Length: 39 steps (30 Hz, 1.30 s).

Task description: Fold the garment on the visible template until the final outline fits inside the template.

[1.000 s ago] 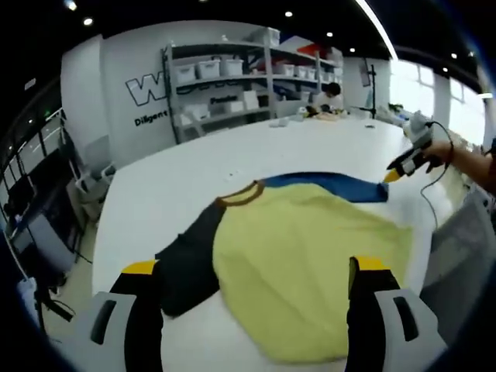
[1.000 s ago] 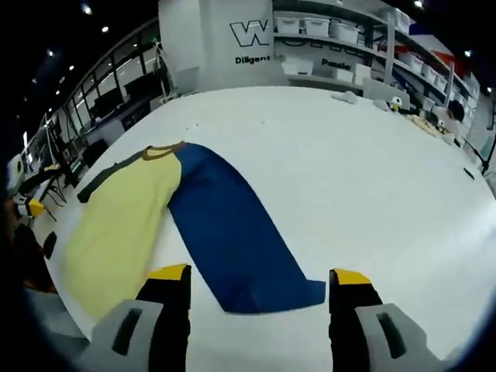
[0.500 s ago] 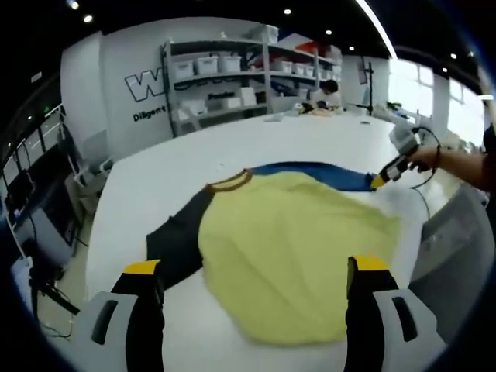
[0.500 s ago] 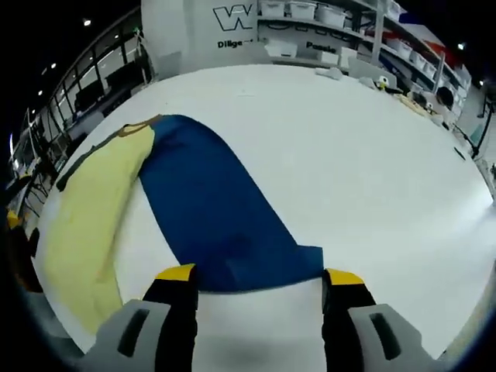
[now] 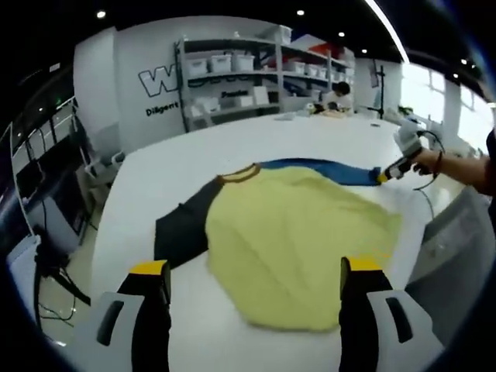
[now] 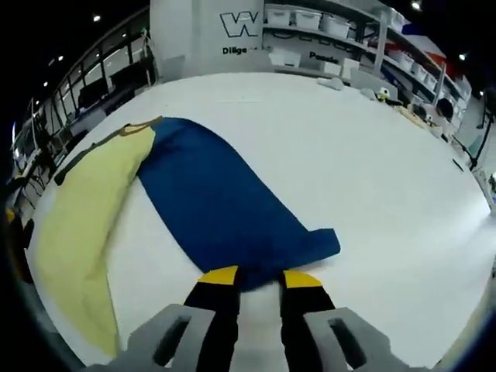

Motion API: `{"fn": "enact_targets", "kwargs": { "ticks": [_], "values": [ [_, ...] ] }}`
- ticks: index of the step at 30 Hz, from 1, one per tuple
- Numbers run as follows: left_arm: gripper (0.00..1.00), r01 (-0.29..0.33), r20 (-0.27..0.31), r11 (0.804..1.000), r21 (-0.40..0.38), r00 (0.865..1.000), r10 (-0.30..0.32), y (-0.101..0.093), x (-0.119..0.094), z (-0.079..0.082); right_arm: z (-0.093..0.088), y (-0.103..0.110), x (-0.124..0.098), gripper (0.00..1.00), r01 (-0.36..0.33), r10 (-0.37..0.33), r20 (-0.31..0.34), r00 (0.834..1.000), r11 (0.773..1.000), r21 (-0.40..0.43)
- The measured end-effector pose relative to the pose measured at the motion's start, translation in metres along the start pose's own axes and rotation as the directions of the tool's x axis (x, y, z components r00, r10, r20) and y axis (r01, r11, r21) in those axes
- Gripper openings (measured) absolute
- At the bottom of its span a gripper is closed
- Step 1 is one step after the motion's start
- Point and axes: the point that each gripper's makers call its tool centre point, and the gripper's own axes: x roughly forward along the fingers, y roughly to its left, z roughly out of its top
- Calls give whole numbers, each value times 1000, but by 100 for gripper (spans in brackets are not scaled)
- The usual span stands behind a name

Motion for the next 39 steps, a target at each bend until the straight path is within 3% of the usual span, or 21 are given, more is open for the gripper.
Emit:
{"fn": "enact_targets", "kwargs": {
  "ticks": [3,7,10,19,22,31,39],
  "values": [
    [89,11,-11,1000,-3,1000,-11,-1,-1,-3,4,-5,2,0,8,-8,7,1000,1000,-14],
    [89,14,-16,1000,-3,1000,-14,-3,-2,-5,13,-17,4,0,24,-24,15,1000,1000,-8],
    [87,25,-12,1000,-10,1000,-26,-5,-2,-5,24,-36,6,0,72,-72,36,997,997,20],
    [89,36,-15,999,-20,999,-36,-7,-1,-8,41,-68,21,0,92,-93,34,995,996,13],
    [89,43,-24,999,-16,999,-44,-8,-3,-10,44,-77,24,0,99,-101,25,995,993,65],
    [90,59,-45,998,-16,997,-60,-9,-9,-18,57,-92,36,0,102,-106,31,994,989,111],
    [90,86,-61,996,-17,994,-87,-15,-8,-23,63,-102,43,0,113,-116,21,993,988,103]
  ]
}}
